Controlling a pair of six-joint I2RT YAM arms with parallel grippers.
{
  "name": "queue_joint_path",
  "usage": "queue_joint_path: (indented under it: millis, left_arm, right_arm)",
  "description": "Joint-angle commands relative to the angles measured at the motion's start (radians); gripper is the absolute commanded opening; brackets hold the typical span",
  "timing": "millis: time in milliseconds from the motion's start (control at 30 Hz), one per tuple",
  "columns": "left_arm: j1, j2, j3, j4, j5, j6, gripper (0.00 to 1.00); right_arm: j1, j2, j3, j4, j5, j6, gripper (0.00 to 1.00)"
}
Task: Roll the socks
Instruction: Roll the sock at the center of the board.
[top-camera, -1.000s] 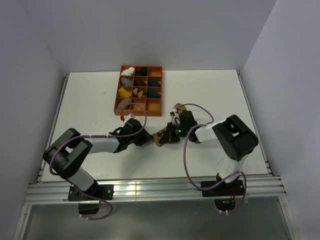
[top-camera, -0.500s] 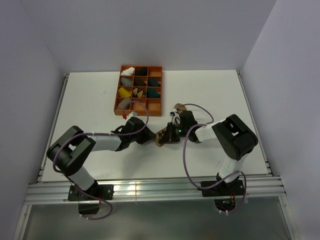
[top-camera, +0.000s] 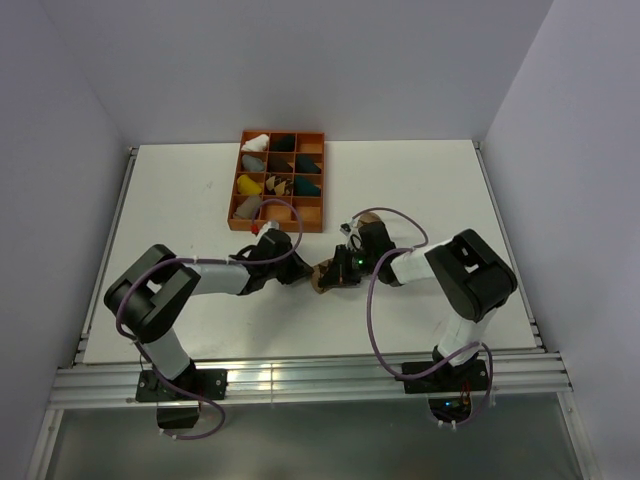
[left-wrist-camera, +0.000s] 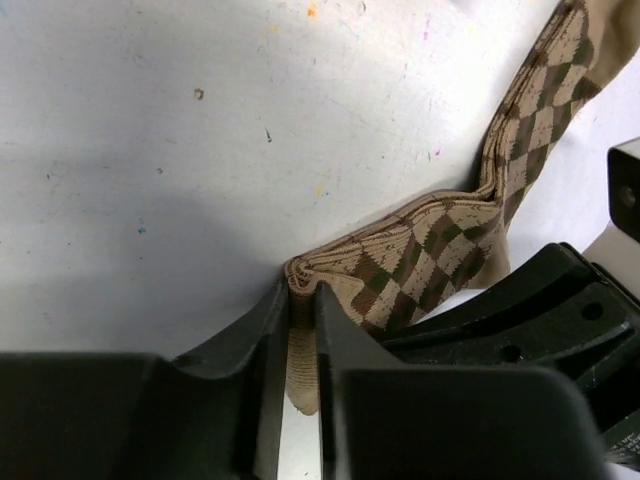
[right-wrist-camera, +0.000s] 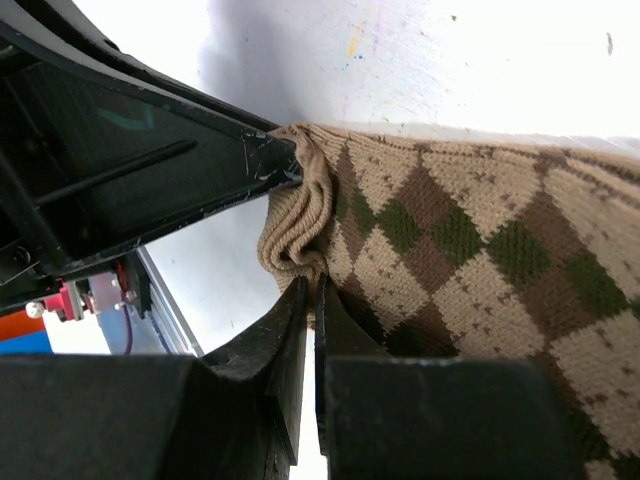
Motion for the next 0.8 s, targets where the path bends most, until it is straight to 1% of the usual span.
queue_joint_path:
  millis: [0, 33, 67, 100, 133, 200, 233, 267, 300, 333, 367, 400, 500, 600, 767]
  left_arm:
    - [-0.004, 0.025, 0.006, -0.135, -0.05, 0.01, 0.15]
    - [-0.004, 0.022, 0.007, -0.144, -0.059, 0.009, 0.12]
    - [-0.004, 0.017, 0.009, -0.149, -0.062, 0.012, 0.06]
    - [-0.004, 0.015, 0.011, -0.15, -0.063, 0.012, 0.03]
    - [-0.004, 0.012, 0.012, -0.157, -0.065, 0.015, 0.01]
    - [-0.004, 0.011, 0.026, -0.173, -0.074, 0.018, 0.0]
    - [-0.004, 0.008, 0.03, -0.192, -0.079, 0.022, 0.0]
    - [-0.006, 0.005, 0.04, -0.202, -0.088, 0.024, 0.0]
    - [-0.007, -0.003, 0.046, -0.212, -0.096, 0.029, 0.0]
    - [-0.009, -0.008, 0.052, -0.232, -0.105, 0.038, 0.0]
    - [-0.012, -0.012, 0.066, -0.232, -0.113, 0.044, 0.0]
    - [-0.015, -0.02, 0.073, -0.264, -0.126, 0.049, 0.0]
    - [-0.022, -0.034, 0.095, -0.304, -0.152, 0.067, 0.0]
    - [-0.03, -0.04, 0.121, -0.344, -0.165, 0.084, 0.0]
    - [-0.039, -0.032, 0.161, -0.393, -0.166, 0.098, 0.0]
  right_arm:
    - [-0.003, -0.007, -0.044, -0.174, 0.092, -0.048, 0.0]
    - [-0.002, -0.028, -0.044, -0.18, 0.112, -0.051, 0.0]
    - [-0.001, -0.042, -0.044, -0.188, 0.121, -0.063, 0.01]
    - [0.002, -0.054, -0.044, -0.197, 0.136, -0.072, 0.02]
    - [0.014, -0.091, -0.041, -0.22, 0.169, -0.079, 0.09]
    - [0.034, -0.16, -0.041, -0.255, 0.215, -0.105, 0.17]
    - [0.065, -0.189, -0.041, -0.269, 0.242, -0.112, 0.25]
    - [0.082, -0.221, -0.043, -0.281, 0.323, -0.131, 0.3]
    - [0.103, -0.29, -0.047, -0.301, 0.363, -0.141, 0.33]
    - [0.128, -0.326, -0.051, -0.309, 0.417, -0.151, 0.39]
    - [0.178, -0.359, -0.055, -0.315, 0.505, -0.166, 0.41]
    - [0.203, -0.419, -0.06, -0.32, 0.549, -0.175, 0.42]
    - [0.278, -0.496, -0.077, -0.307, 0.665, -0.221, 0.44]
    - [0.336, -0.561, -0.084, -0.261, 0.741, -0.29, 0.44]
    - [0.415, -0.518, -0.058, -0.225, 0.815, -0.394, 0.45]
